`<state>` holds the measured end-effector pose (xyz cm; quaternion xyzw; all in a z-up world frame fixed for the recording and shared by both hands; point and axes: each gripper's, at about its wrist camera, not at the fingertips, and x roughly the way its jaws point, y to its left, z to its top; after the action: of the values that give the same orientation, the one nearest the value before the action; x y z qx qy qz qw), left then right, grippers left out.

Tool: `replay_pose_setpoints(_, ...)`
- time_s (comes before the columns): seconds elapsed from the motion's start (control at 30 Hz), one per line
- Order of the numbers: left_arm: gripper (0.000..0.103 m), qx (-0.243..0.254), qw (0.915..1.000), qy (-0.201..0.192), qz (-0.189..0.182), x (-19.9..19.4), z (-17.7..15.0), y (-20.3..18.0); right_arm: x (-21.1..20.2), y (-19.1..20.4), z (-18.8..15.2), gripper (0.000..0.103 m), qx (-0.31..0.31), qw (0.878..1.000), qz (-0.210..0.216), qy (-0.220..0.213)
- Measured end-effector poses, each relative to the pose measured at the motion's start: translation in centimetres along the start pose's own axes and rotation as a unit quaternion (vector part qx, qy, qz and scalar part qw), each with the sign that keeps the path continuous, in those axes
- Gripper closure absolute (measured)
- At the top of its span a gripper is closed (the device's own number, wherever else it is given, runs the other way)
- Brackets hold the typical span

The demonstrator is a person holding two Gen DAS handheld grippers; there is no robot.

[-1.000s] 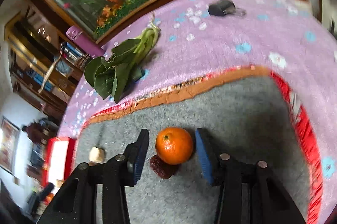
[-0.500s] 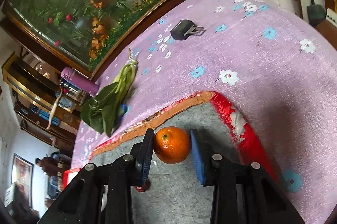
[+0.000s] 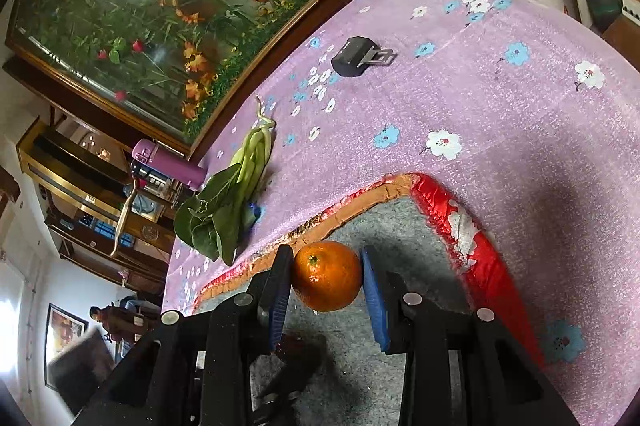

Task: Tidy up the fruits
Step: 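Grasp a mandarin orange with the right gripper while the left gripper grasps a dark red date, then carry the orange and date into the tray and open both grippers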

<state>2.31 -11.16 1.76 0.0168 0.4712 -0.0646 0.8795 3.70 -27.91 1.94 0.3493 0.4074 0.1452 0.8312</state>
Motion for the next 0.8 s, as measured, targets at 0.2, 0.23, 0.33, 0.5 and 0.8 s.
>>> replay_pose_setpoints(0.2,0.077,0.014,0.9997,-0.017,-0.012,-0.5,-0.1,0.6,0.1,0.1,0.0,0.069,-0.003,1.000,0.001,0.004)
replay_pose_setpoints(0.23,0.077,0.018,0.9995,-0.020,-0.018,-0.6,-0.1,0.9,0.2,0.2,0.0,0.069,-0.004,1.000,0.002,0.005)
replay_pose_setpoints(0.33,0.077,0.034,0.9990,-0.023,-0.021,-0.9,-0.6,1.2,0.4,0.2,-0.1,0.069,-0.005,1.000,0.004,0.010)
replay_pose_setpoints(0.5,0.077,0.045,0.9983,-0.031,-0.023,-2.6,-1.4,2.1,0.5,0.7,-0.2,0.069,-0.017,1.000,0.016,0.011)
replay_pose_setpoints(0.8,0.077,0.048,0.9957,-0.079,-0.001,-8.8,-4.7,5.3,1.0,2.1,-0.7,0.069,-0.048,0.998,0.040,0.016)
